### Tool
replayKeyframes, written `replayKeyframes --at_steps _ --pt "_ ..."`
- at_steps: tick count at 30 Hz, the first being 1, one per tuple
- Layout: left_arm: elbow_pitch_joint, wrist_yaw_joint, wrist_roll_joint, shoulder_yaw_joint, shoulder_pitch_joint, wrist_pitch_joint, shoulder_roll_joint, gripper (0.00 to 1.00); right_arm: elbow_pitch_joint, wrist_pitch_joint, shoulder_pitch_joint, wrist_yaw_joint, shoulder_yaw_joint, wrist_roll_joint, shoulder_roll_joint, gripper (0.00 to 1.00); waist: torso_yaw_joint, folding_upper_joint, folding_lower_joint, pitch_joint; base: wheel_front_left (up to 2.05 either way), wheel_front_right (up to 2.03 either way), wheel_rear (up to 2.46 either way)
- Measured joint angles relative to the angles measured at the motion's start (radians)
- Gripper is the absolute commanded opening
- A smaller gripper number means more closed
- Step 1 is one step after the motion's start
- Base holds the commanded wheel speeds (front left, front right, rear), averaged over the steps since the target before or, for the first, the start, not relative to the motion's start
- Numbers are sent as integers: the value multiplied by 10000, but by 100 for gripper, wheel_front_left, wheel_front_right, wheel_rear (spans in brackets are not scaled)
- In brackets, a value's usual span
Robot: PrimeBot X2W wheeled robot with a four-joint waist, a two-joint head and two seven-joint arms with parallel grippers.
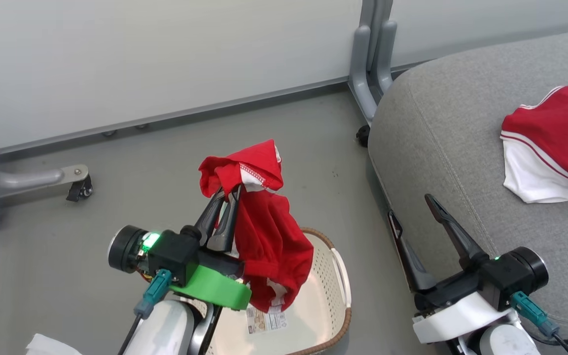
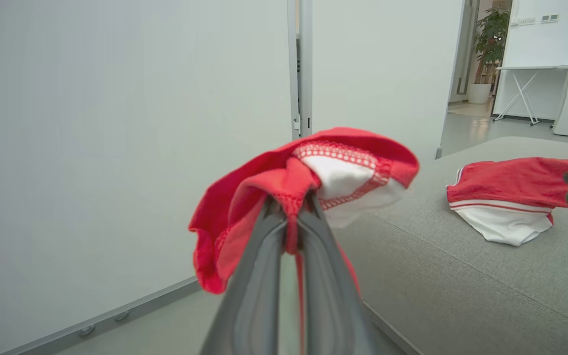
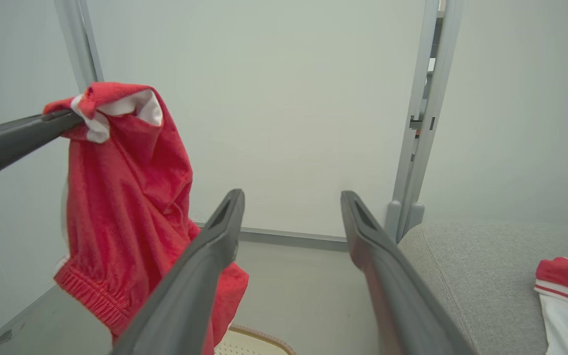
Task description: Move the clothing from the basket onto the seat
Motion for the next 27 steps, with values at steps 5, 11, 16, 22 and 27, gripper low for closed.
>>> replayKeyframes --at_steps 5,11,16,22,27 --pt "-339 -100 17 -2 155 2 -56 0 69 0 177 0 215 86 -44 100 58 0 0 -431 0 0 0" --pt "-581 -240 96 -293 143 2 -88 0 247 0 122 0 779 201 -163 100 22 0 0 -565 0 0 0" --pt "-723 -343 117 -755 -79 2 -102 0 280 0 -415 0 1659 593 -150 100 62 0 0 -451 0 0 0" --pt "-1035 -414 -332 -1569 -424 2 -111 0 468 0 -1064 0 2393 865 -138 100 196 0 0 -355 0 0 0" --pt "-1427 -443 -740 -2332 -731 2 -117 0 949 0 -1252 0 2510 934 -180 100 323 0 0 -308 0 0 0"
